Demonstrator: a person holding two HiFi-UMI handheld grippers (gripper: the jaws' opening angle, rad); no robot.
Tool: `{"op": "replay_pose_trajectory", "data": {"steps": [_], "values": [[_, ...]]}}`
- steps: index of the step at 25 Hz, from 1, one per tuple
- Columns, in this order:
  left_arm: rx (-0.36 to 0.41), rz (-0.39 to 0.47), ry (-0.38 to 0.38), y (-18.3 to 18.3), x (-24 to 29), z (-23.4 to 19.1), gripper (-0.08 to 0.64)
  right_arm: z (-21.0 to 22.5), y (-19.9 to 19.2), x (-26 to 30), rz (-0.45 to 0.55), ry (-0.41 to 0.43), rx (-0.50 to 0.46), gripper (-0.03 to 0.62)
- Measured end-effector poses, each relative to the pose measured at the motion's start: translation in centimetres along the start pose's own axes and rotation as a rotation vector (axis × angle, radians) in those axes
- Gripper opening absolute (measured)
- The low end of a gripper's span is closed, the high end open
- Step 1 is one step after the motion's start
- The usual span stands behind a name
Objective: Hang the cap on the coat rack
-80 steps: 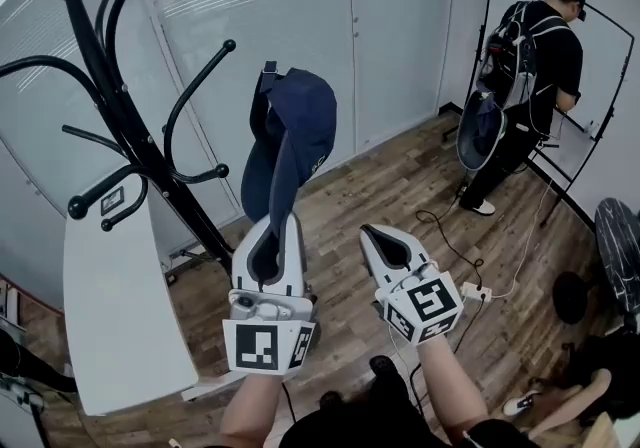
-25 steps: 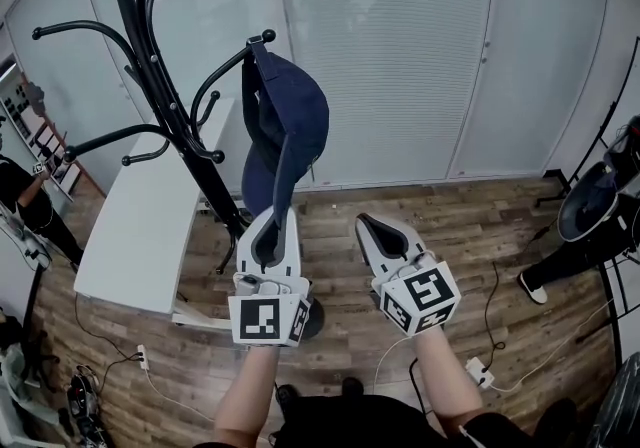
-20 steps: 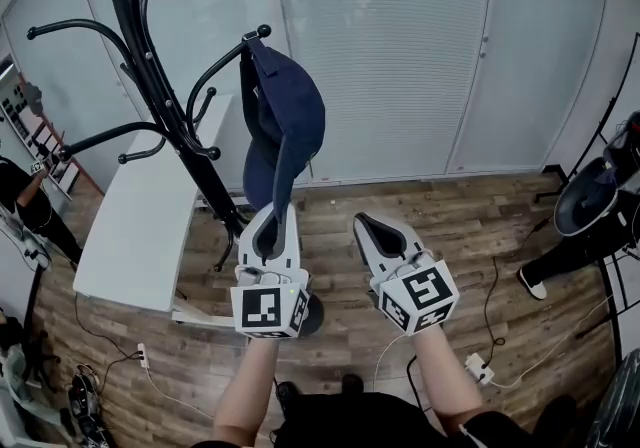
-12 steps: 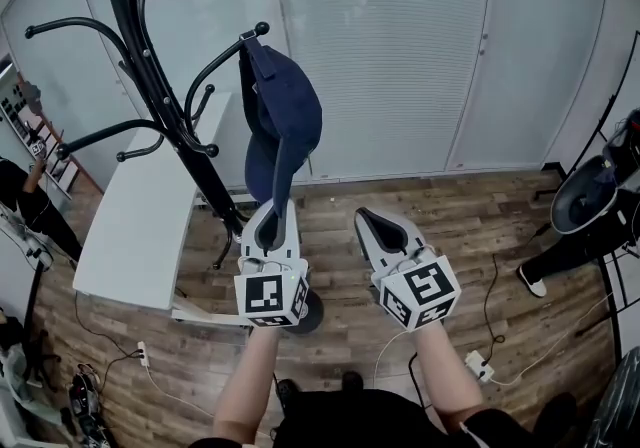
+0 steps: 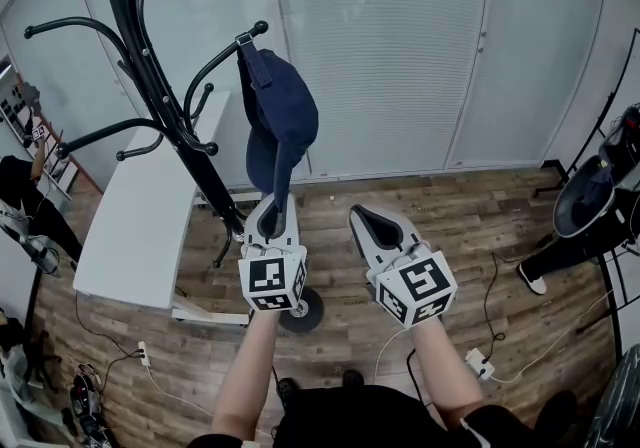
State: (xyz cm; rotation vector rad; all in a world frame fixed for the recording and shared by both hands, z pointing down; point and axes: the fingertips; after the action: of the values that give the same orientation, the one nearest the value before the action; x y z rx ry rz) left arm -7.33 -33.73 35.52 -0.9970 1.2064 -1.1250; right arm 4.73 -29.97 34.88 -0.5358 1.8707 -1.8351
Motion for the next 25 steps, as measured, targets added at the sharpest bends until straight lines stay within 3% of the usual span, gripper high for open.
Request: {"op": "replay_pose_trajectory", "data": {"steps": [16,20,25], "values": [[-0.008,-0.053,0.008,-1.6,0.8,-0.5,0.035,0.3,-0.1,-0.8,0.000,-0.014,0.005,0.032],[0.005,-0.064,0.009,-2.0,0.8,-0.5,0.106,0.0,-0.4,-0.6,-0.002,-0.007,0.011,0.032],[0.009,-0.085,0.024,-2.5,0.7,-0.8,0.117,-0.3,-0.7,-0.6,-0.005,0.001,0.016,0.032]]}}
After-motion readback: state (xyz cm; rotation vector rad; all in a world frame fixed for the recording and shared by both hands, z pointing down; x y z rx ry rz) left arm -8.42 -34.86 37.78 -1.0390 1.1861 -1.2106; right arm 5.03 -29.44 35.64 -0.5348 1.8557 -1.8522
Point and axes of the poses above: the fingertips, and each gripper's own axes: x forward along the fingers, z to its right, y out of its top, and after that the axes turned 10 degrees about y, right-handed
